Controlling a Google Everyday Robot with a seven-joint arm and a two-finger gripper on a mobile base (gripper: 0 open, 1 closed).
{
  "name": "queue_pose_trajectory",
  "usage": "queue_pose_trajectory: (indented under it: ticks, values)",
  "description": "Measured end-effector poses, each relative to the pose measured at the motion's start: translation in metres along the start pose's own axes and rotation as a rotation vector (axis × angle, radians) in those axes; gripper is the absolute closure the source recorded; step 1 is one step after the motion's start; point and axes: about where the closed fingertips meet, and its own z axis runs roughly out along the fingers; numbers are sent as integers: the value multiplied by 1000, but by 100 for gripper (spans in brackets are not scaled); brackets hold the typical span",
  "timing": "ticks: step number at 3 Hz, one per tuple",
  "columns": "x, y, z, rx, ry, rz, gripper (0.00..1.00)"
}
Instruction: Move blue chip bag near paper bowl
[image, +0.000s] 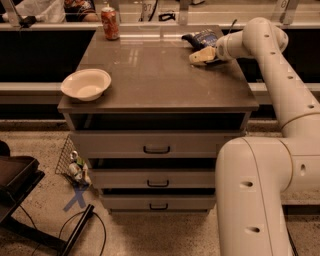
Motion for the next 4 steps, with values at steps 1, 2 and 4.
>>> queue_pose_trajectory:
  ticks: [1, 2, 4]
  values:
    - [-1, -4, -2, 11, -4, -1, 33]
    - [-3, -10, -5, 32, -7, -6, 56]
    - [-39, -27, -84, 99, 32, -111, 100]
